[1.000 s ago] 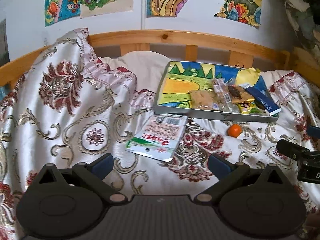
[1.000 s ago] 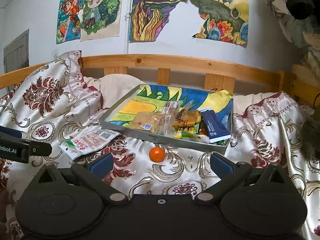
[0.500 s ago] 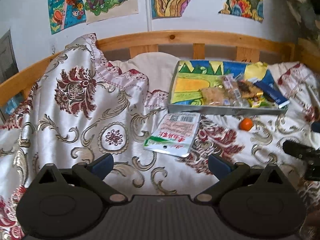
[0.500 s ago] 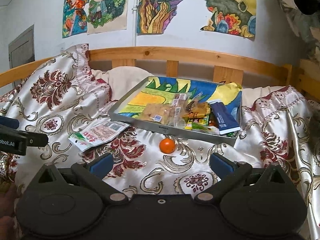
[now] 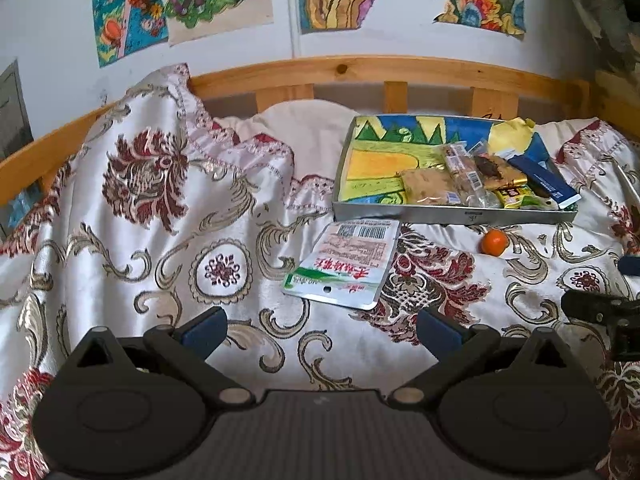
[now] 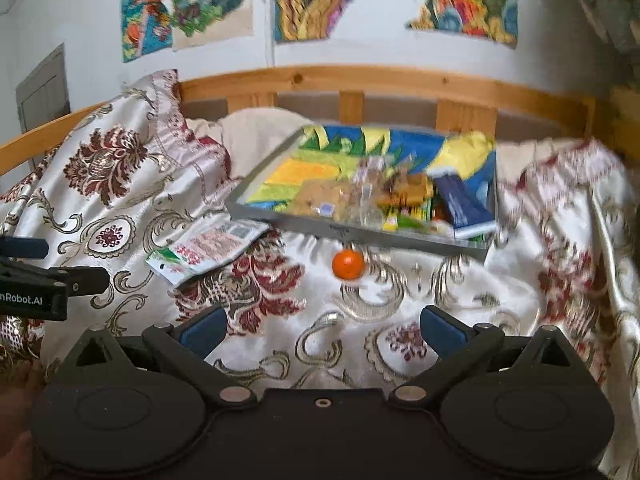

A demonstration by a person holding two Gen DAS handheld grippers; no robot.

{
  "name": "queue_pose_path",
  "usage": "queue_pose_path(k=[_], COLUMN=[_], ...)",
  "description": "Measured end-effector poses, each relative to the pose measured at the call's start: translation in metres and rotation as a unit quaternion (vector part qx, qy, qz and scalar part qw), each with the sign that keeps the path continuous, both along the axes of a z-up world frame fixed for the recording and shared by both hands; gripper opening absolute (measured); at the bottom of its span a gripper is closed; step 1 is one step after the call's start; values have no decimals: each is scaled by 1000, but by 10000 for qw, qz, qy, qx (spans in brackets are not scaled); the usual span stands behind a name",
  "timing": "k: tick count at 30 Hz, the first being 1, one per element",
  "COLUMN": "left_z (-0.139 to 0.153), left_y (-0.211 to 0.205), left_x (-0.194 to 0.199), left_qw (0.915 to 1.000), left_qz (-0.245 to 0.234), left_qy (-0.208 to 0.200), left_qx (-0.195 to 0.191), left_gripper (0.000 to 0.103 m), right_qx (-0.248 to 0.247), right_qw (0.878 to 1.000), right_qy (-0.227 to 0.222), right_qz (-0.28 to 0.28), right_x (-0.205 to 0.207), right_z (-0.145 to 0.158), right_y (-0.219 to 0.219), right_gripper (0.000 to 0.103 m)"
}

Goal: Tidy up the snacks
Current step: 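Move the left tool to the white-pink bag while the right approaches the mandarin, then grasp the white-pink bag with the left tool while the right grasps the mandarin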

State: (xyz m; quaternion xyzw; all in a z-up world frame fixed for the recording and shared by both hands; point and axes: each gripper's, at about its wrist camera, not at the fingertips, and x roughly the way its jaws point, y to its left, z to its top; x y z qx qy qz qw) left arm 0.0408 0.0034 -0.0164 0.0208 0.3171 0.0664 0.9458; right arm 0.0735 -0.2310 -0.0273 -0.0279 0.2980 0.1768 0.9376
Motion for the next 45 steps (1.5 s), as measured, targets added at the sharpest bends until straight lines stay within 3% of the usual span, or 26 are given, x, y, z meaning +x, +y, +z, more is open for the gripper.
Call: queue_pose_path(k=[6, 14, 18, 22, 25, 29, 32, 38, 41, 45], left_z=[-3, 3, -2, -11, -17, -26, -36, -45, -50, -56], left_y=[2, 2, 0, 7, 6, -2, -10, -12, -7, 4], left_x=[13, 34, 65, 93, 115, 141, 157, 169, 177, 187], left_qw=[9997, 9971, 9983, 9974, 9975, 9977, 9945, 9882, 9855, 9815], left_qz=[134, 301, 244, -113, -222, -624, -976, -1360, -1436, -1506], left_qy=[114, -454, -368, -211, -99, 120, 377, 616, 826, 1175], left_qx=[-156, -538, -367, -677, -665, -235, 102, 351, 366, 108], left_gripper=[102, 102, 102, 102, 102, 102, 102, 102, 102, 102], right_qx=[-47, -76, -72, 90, 323, 332, 467, 880, 895, 843], right_qw=[9992, 9988, 9969, 9934, 9929, 9940, 9941, 9911, 9899, 9890], right_qy=[373, -327, -550, -791, -658, -403, -118, 271, 353, 404], right_qz=[165, 358, 554, 827, 937, 961, 972, 960, 1046, 1150], right_x=[13, 27, 44, 66, 87, 109, 121, 140, 147, 152], right_z=[-6, 8, 3, -6, -15, -33, -46, -59, -60, -62], right_y=[5, 6, 9, 9, 8, 8, 3, -4, -1, 3], right_gripper=[102, 102, 102, 102, 102, 102, 102, 96, 93, 90])
